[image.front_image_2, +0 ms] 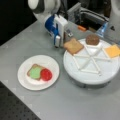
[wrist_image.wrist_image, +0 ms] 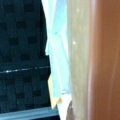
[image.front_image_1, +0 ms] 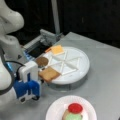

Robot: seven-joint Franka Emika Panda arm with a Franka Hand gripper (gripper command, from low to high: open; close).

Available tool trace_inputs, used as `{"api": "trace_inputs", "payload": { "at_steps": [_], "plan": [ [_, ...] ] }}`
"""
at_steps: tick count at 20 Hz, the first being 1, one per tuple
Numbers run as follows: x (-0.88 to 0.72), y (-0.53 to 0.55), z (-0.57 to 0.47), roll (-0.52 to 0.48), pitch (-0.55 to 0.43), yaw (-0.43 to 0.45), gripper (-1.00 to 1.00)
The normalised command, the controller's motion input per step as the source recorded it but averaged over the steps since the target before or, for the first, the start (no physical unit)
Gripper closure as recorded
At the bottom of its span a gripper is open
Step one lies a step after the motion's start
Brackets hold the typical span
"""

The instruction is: Ingredient selection for cheeseburger or sandwich

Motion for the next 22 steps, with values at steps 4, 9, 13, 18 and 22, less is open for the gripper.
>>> {"api": "trace_inputs", "payload": {
  "at_steps": [4, 9, 13, 18, 22],
  "plan": [
    [0.02, 0.03, 0.06, -0.172, 0.005, 0.066, 1.00],
    [0.04, 0.03, 0.08, -0.173, 0.018, 0.067, 1.00],
    [0.06, 0.04, 0.06, -0.164, 0.013, 0.069, 1.00],
    [0.09, 0.04, 0.06, -0.173, 0.015, 0.072, 1.00],
    [0.11, 0.03, 0.07, -0.191, 0.017, 0.069, 1.00]
  ]
}}
